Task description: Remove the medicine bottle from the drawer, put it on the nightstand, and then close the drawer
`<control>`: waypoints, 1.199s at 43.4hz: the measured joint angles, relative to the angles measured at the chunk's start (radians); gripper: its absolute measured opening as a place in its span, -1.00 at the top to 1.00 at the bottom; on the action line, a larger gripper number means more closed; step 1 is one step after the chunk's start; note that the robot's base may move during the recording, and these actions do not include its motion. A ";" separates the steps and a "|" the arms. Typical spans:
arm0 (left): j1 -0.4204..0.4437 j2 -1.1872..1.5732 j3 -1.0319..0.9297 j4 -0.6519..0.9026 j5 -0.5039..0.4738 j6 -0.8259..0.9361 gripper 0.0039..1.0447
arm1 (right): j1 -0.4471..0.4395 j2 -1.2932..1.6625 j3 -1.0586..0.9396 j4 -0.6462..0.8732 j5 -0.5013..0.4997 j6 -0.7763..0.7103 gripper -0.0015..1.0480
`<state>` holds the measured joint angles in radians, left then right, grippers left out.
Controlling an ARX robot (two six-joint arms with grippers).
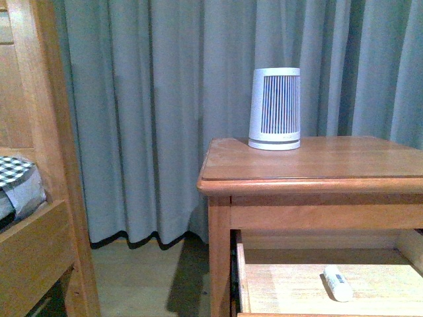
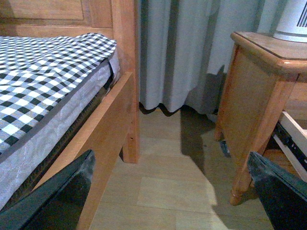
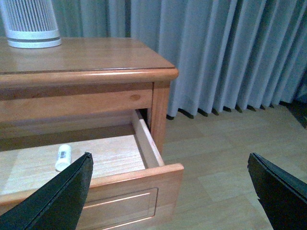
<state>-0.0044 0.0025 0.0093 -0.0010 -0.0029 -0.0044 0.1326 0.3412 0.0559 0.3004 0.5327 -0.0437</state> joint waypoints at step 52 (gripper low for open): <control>0.000 0.000 0.000 0.000 0.001 0.000 -0.88 | 0.013 1.777 1.110 -0.053 -0.161 0.135 -0.87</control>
<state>-0.0044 0.0025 0.0093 -0.0010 -0.0021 -0.0048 0.1452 2.1178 1.1656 0.2474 0.3717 0.0917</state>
